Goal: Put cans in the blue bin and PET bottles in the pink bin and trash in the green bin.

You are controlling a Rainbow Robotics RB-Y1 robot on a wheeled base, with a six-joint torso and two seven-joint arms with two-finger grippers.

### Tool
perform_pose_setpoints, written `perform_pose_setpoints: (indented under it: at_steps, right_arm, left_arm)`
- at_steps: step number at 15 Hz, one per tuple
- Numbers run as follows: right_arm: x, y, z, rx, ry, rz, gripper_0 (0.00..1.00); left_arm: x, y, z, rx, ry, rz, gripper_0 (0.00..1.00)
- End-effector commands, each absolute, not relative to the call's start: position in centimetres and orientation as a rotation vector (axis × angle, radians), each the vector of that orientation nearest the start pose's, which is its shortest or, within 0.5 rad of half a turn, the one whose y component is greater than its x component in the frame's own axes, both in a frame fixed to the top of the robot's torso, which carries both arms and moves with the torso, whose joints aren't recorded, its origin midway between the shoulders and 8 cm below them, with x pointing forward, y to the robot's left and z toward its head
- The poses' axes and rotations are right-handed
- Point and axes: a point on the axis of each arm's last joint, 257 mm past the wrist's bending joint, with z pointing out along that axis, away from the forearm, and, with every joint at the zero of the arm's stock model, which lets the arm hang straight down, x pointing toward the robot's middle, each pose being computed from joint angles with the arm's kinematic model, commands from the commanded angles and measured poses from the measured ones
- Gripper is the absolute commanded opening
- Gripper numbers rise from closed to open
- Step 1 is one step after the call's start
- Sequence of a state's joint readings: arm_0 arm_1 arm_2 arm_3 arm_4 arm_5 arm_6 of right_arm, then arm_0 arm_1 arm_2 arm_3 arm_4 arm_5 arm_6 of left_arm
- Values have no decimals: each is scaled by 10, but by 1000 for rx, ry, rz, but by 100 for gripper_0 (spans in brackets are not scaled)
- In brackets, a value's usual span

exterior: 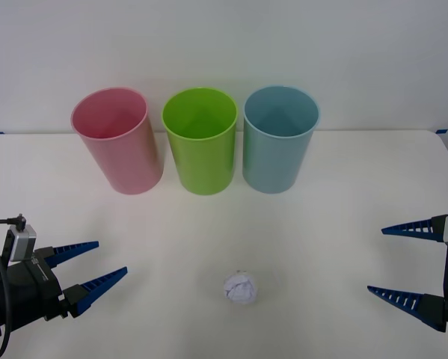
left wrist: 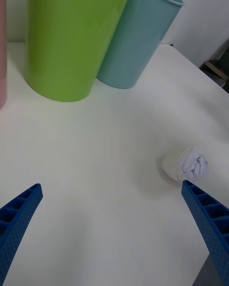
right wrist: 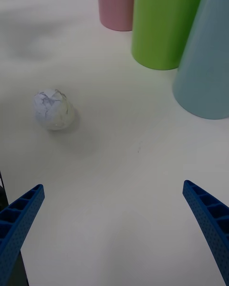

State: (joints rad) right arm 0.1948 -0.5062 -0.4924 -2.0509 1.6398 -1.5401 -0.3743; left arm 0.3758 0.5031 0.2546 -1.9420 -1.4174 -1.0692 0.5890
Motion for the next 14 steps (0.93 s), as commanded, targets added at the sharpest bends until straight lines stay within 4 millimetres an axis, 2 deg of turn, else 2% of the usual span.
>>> perform_pose_setpoints:
  at_steps: [1, 10, 14]
  right_arm:
    - [327, -260, -201, -1219, 1806, 426, 100]
    - [327, -256, -198, -1219, 1790, 430, 100]
    - [326, -247, -166, -1265, 1756, 363, 100]
  left_arm:
    - [342, 231, -233, 539, 1890, -764, 100]
    - [342, 231, -233, 539, 1890, -764, 100]
    - [342, 231, -233, 539, 1890, -764, 100]
